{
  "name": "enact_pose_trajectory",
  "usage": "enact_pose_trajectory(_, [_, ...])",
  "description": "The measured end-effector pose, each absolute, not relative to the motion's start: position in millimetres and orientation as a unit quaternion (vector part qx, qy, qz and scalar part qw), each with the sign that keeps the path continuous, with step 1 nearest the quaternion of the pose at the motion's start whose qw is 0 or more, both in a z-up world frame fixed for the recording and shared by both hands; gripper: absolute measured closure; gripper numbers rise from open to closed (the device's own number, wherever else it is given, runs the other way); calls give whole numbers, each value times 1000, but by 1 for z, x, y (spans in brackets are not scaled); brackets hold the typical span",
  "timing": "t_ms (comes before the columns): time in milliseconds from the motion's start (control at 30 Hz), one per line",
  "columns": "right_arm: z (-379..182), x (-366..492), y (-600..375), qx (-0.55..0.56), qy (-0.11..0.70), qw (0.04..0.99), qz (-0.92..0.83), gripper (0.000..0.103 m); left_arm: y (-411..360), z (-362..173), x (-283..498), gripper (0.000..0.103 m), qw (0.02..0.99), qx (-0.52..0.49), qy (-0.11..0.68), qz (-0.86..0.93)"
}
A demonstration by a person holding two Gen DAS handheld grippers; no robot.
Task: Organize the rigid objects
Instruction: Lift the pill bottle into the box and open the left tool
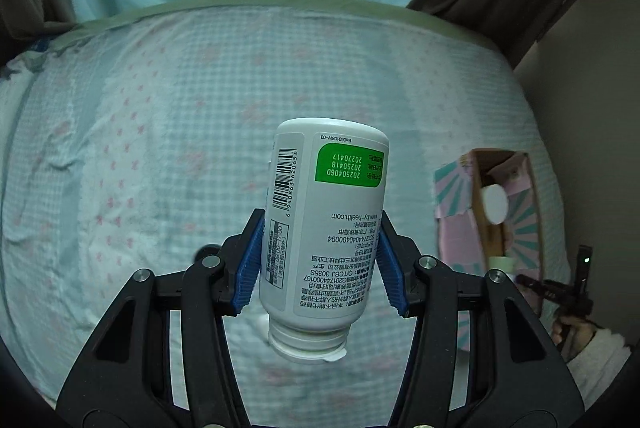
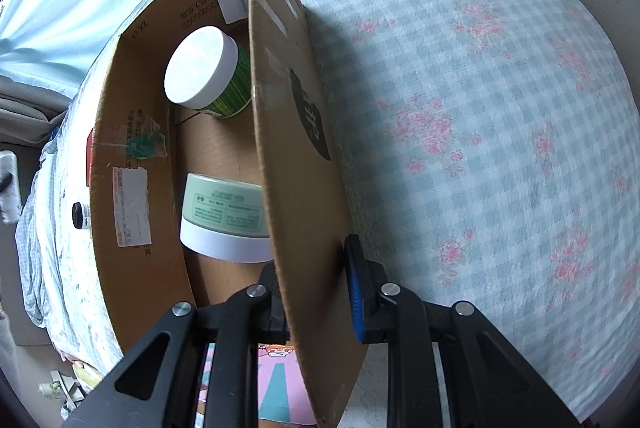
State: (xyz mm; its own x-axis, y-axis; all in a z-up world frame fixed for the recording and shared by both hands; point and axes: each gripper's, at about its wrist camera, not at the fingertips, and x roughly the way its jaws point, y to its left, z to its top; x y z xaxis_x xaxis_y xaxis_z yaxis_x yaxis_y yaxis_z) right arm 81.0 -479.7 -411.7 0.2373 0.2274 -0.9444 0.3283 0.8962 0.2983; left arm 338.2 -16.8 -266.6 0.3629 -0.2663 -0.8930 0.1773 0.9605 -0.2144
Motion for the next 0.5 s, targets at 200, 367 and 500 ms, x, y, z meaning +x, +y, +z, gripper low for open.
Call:
enact_pose_trajectory(200, [-414,87,-477,213,627,749,-24,83,-124,-253,315,55,824,-67,535,-173])
enact_pose_trajectory(367, [-417,91,-474,202,632,748,-9,83,-204,-281,304,55,806,-85,553,-192])
enact_pose_trajectory(500, [-417,92,-475,192,635,748,0,83,-249,-313,300,55,794,-84,570,-195])
